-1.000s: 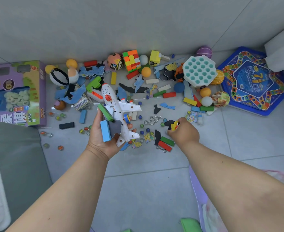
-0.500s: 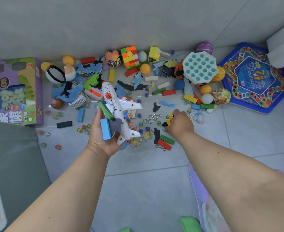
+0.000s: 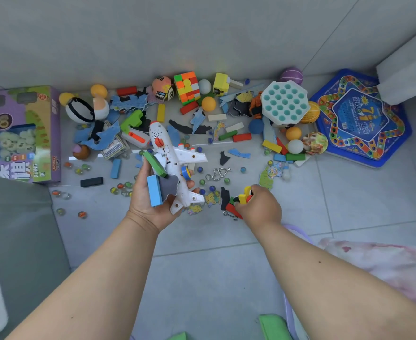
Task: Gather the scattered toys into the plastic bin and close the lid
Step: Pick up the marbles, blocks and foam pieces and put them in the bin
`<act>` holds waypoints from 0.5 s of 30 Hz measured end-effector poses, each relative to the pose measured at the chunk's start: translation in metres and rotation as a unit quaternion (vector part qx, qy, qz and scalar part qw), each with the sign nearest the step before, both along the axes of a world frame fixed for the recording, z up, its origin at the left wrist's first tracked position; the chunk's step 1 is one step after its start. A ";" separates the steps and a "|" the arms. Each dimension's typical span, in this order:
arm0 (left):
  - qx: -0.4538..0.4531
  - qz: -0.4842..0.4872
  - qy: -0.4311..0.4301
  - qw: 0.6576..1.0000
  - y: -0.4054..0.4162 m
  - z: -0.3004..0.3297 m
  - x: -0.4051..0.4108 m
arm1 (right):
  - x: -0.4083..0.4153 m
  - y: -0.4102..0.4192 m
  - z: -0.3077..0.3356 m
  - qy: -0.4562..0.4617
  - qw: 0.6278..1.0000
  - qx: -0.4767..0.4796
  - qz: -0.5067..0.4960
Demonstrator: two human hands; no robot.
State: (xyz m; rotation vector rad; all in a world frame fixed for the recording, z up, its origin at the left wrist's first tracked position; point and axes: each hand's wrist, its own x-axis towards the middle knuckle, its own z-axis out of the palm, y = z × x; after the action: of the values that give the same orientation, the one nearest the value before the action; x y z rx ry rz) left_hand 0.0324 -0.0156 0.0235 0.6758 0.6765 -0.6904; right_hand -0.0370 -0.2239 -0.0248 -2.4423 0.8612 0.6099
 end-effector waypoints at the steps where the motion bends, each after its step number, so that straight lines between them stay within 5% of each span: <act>1: -0.001 0.001 0.001 1.000 0.000 0.001 0.000 | -0.003 0.002 -0.001 0.012 1.000 -0.007 0.024; 9: 0.009 0.007 0.012 1.000 0.001 0.003 -0.005 | -0.001 0.012 -0.008 0.034 0.970 -0.092 0.224; 15: 0.025 0.005 0.024 0.999 0.003 0.005 -0.004 | 0.017 0.006 -0.007 0.031 0.983 -0.027 0.178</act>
State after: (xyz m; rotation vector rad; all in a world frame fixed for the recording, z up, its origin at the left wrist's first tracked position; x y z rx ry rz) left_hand 0.0288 -0.0124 0.0281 0.7031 0.7427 -0.6844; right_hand -0.0199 -0.2179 -0.0320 -2.6619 0.4693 0.8010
